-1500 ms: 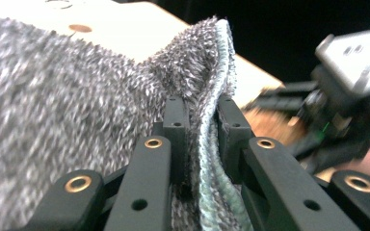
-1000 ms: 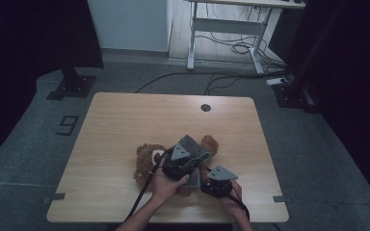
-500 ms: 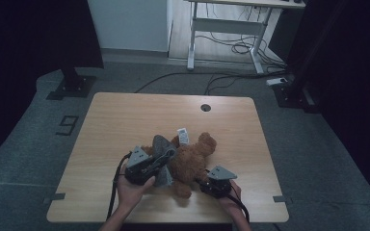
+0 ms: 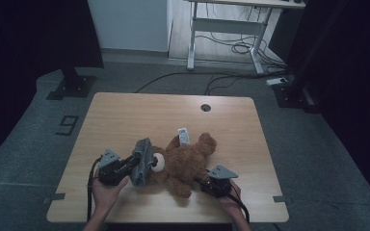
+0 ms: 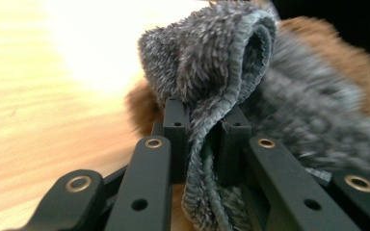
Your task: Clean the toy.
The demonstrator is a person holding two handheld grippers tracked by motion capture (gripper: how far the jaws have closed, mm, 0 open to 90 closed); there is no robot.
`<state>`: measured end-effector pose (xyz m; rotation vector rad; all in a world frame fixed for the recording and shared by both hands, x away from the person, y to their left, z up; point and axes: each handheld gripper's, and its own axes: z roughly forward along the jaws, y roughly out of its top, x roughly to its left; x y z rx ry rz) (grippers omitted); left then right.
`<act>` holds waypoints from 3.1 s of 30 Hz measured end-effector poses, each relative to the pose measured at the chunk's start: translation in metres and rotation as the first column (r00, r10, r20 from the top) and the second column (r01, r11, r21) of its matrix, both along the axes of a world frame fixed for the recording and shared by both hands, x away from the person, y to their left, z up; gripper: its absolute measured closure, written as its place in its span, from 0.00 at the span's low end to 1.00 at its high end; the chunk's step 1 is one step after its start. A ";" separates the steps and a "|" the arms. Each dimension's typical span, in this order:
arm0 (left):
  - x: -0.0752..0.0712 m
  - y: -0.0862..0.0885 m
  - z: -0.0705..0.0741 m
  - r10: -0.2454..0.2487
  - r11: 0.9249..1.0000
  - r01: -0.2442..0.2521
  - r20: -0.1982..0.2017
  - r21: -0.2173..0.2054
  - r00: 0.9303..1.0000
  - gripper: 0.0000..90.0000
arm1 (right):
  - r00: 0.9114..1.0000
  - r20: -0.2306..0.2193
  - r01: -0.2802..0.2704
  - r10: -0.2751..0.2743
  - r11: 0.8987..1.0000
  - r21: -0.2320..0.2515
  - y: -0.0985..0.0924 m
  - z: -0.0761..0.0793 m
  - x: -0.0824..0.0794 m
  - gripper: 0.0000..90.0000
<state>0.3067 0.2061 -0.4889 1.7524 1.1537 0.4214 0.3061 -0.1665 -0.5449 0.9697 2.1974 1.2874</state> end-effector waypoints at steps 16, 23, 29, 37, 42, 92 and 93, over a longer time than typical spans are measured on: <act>0.039 -0.001 -0.050 0.060 0.987 -0.023 -0.240 0.157 0.969 0.87 | 1.000 -0.015 0.003 -0.003 1.000 0.014 0.000 0.000 0.002 0.63; 0.030 0.009 -0.041 0.047 0.996 -0.030 -0.192 0.087 0.980 0.88 | 1.000 -0.017 0.005 -0.004 1.000 0.014 -0.001 -0.001 0.003 0.63; 0.032 0.017 0.009 0.038 0.999 -0.037 -0.050 0.022 0.998 0.87 | 1.000 -0.018 0.004 -0.004 1.000 0.009 -0.001 -0.001 0.003 0.63; 0.064 -0.021 0.043 -0.027 0.995 0.029 -0.021 0.092 0.999 0.87 | 1.000 -0.017 0.002 -0.002 1.000 0.004 0.000 -0.001 0.002 0.63; 0.074 -0.034 0.023 -0.017 0.994 0.024 -0.062 0.111 0.998 0.87 | 1.000 -0.018 0.000 0.000 1.000 0.004 0.000 -0.001 0.003 0.63; 0.017 0.003 -0.038 -0.056 0.997 0.066 -0.208 0.043 0.977 0.86 | 0.999 -0.039 0.007 -0.007 1.000 0.003 0.001 -0.002 0.003 0.62; 0.018 0.003 -0.038 -0.053 0.997 0.064 -0.207 0.046 0.977 0.86 | 0.999 -0.039 0.008 -0.007 1.000 0.004 0.001 -0.002 0.003 0.62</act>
